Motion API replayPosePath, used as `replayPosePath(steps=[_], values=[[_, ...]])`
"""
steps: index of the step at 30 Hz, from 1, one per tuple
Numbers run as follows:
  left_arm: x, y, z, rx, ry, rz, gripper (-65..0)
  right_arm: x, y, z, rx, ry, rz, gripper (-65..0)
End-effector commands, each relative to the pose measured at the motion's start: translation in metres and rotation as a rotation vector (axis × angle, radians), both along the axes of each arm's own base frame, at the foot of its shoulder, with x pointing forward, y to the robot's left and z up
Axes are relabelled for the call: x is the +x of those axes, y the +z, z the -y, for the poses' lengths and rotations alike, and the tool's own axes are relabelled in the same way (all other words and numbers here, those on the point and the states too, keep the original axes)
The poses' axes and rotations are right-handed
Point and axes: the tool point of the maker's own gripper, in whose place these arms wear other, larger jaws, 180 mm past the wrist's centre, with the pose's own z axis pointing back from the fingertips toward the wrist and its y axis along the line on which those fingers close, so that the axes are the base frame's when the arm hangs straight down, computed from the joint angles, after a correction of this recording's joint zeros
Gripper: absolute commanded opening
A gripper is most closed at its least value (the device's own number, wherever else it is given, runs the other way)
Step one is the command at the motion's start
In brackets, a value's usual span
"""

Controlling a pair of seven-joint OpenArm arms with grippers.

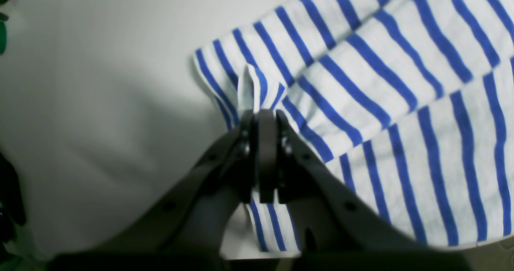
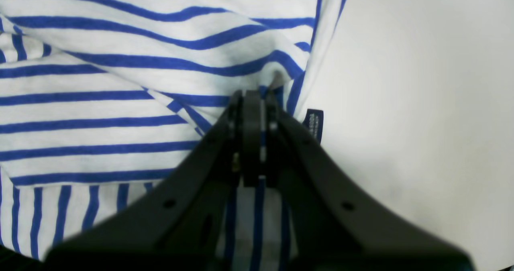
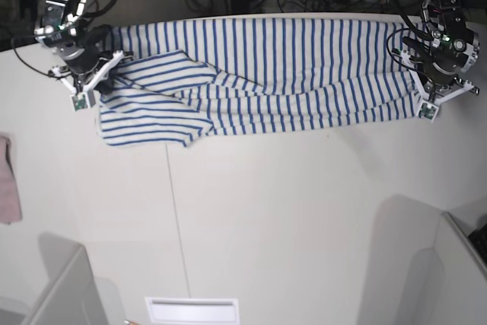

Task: Fold the T-shirt properly
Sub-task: 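Lift the hem and fold it over onto the collar edge with both grippers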

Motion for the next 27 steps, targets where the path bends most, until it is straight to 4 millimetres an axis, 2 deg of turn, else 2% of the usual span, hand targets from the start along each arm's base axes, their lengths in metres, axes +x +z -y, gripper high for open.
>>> replayPosePath(steps=[1, 4, 11, 17, 27], values=[[0.007, 0.011, -0.006, 0.035, -0.006, 0.029, -65.0, 0.008, 0.011, 0.005, -0.013, 0.005, 0.045, -65.0], [0.006, 0.013, -0.008, 0.036, -0.003, 0.032, -65.0, 0.003, 0.011, 0.006, -0.020, 0.010, 0.038, -65.0], [0.005, 0.015, -0.009, 0.044, -0.003, 0.031, -65.0, 0.005, 0.036, 0.000, -0.047, 0.036, 0.100, -65.0], [0.003, 0.026, -0.027, 0.063, 0.050, 0.061, -65.0, -0.006, 0.033, -0.001, -0.050, 0.039, 0.078, -65.0], [-0.015, 0.018, -0.026, 0.078, 0.004, -0.001, -65.0, -0.009, 0.031, 0.000, -0.054, 0.041, 0.068, -65.0]])
